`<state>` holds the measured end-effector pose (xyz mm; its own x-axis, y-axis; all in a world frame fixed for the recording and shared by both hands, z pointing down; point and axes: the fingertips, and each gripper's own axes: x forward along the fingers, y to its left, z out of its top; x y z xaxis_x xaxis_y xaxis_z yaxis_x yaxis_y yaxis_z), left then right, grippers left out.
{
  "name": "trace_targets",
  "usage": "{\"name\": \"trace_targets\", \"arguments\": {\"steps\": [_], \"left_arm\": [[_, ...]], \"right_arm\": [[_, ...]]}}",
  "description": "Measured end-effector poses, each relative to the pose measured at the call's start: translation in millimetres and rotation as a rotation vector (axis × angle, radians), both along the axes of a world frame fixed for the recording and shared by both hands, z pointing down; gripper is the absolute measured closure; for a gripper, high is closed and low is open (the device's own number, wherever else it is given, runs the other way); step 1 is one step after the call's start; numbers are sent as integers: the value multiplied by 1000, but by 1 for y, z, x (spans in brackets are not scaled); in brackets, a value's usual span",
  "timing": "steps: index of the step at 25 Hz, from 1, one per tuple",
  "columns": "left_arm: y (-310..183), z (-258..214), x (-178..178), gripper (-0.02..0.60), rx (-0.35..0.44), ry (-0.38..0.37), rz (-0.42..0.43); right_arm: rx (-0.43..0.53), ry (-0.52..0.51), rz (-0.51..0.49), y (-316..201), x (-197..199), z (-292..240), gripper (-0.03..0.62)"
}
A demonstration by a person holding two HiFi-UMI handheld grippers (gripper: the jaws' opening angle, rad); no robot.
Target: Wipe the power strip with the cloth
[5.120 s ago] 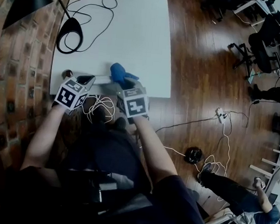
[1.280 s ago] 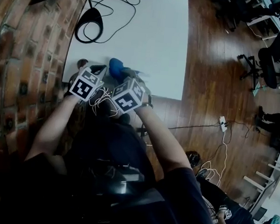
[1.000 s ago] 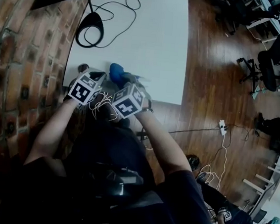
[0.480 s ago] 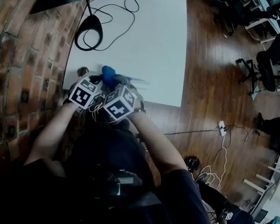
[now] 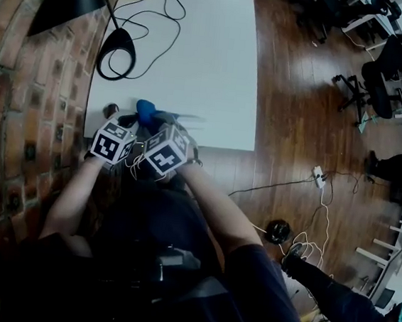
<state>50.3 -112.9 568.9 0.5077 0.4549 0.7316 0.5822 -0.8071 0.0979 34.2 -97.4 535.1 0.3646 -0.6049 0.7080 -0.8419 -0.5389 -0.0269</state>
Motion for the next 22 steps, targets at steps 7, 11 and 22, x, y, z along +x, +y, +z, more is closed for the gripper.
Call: {"name": "trace_targets", "arguments": {"steps": [7, 11, 22], "left_arm": [[1, 1, 2, 580, 50, -3, 38], [6, -2, 0, 580, 98, -1, 70], [11, 2, 1, 578, 134, -10, 79]], "right_arm": [[28, -6, 40, 2, 2, 0, 514], [65, -17, 67, 6, 3, -2, 514], [124, -29, 90, 17, 2, -4, 516]]}}
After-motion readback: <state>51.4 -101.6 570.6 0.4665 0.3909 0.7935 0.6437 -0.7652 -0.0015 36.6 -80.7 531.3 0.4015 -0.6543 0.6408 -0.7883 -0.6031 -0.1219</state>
